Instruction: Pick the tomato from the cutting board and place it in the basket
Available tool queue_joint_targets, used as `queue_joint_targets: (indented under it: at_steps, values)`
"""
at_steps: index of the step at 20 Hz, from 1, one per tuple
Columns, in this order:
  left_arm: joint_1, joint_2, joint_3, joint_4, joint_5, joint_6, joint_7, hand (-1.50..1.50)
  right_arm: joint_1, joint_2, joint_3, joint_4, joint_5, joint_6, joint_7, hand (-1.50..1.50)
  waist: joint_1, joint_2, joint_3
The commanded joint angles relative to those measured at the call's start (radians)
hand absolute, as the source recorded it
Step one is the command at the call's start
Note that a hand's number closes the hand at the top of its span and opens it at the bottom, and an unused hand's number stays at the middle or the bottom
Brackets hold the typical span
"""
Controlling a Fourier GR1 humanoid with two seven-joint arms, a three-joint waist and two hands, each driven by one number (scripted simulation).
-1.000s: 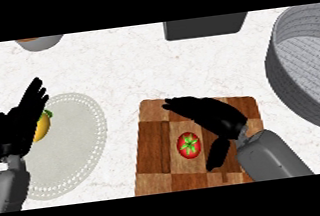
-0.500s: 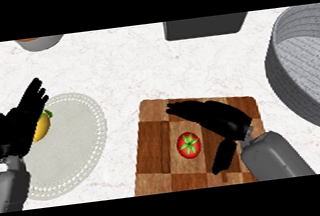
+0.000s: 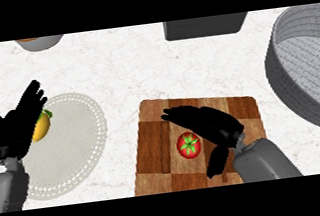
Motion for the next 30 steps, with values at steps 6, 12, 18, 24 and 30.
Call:
queue_joint_targets:
  at_steps: [6, 12, 18, 24, 30]
  values:
    - [-0.019, -0.024, -0.012, -0.071, -0.034, 0.027, 0.078, 0.00, 0.029, -0.003, 0.048, 0.036, 0.119, -0.063, -0.044, 1.50, 0.001, -0.001, 0.000]
    - [-0.009, -0.037, -0.005, -0.064, -0.034, 0.013, 0.065, 0.00, -0.034, 0.034, 0.058, 0.195, 0.205, -0.148, -0.112, 1.50, 0.002, 0.000, 0.000]
    - [-0.025, -0.032, 0.026, 0.036, -0.030, -0.025, -0.014, 0.00, 0.063, 0.029, 0.104, 0.114, 0.248, -0.155, -0.134, 1.50, -0.002, 0.000, 0.000]
    - [-0.012, -0.025, 0.036, -0.005, -0.022, -0.001, 0.008, 0.00, -0.067, 0.085, -0.370, 0.194, 0.163, -0.336, 0.463, 1.50, -0.056, 0.020, 0.000]
    - [-0.028, -0.033, 0.001, -0.011, -0.029, -0.026, 0.006, 0.00, -0.241, 0.085, -0.518, 0.238, 0.126, -0.583, 0.853, 1.50, 0.056, 0.030, 0.003]
